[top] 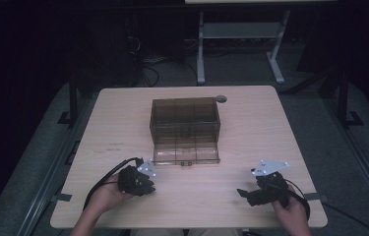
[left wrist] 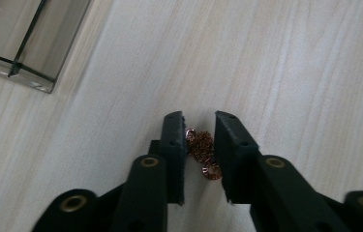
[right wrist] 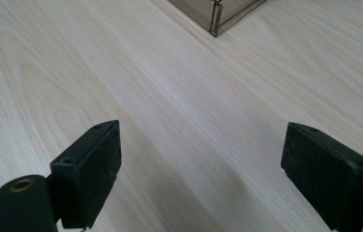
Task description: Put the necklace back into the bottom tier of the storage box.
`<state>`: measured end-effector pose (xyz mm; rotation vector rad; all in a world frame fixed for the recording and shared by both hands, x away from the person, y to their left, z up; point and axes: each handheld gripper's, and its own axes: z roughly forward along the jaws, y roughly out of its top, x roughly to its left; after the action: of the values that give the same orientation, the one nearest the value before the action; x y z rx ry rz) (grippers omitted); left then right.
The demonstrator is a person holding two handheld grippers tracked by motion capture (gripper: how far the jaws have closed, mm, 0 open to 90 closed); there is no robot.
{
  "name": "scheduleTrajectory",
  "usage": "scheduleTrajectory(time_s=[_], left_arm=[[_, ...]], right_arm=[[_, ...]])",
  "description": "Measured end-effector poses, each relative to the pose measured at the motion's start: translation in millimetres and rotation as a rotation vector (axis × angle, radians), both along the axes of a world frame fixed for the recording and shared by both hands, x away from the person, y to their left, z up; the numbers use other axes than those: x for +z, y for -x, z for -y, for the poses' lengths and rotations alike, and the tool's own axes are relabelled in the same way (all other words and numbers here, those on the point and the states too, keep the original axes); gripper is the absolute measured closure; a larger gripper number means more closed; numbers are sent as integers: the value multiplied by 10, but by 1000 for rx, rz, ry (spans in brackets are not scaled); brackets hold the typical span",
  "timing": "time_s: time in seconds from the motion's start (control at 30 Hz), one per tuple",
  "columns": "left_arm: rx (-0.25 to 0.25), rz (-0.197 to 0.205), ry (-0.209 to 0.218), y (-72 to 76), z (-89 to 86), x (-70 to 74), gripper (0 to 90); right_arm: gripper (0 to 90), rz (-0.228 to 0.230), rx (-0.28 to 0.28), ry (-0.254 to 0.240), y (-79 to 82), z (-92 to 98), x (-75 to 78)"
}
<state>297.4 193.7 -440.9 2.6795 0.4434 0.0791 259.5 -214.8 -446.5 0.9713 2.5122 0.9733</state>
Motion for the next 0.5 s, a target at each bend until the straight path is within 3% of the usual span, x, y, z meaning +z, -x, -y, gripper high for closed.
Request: scheduleTrajectory(time_s=[0.13,0.5], left_arm=[[7,1,2,5,11,-3,833],[20,-10,4,-8,-13,3,849]], right_arm=[[138,-1,1,2,1,-6,2],[138,-1,2,2,-1,-16,0]])
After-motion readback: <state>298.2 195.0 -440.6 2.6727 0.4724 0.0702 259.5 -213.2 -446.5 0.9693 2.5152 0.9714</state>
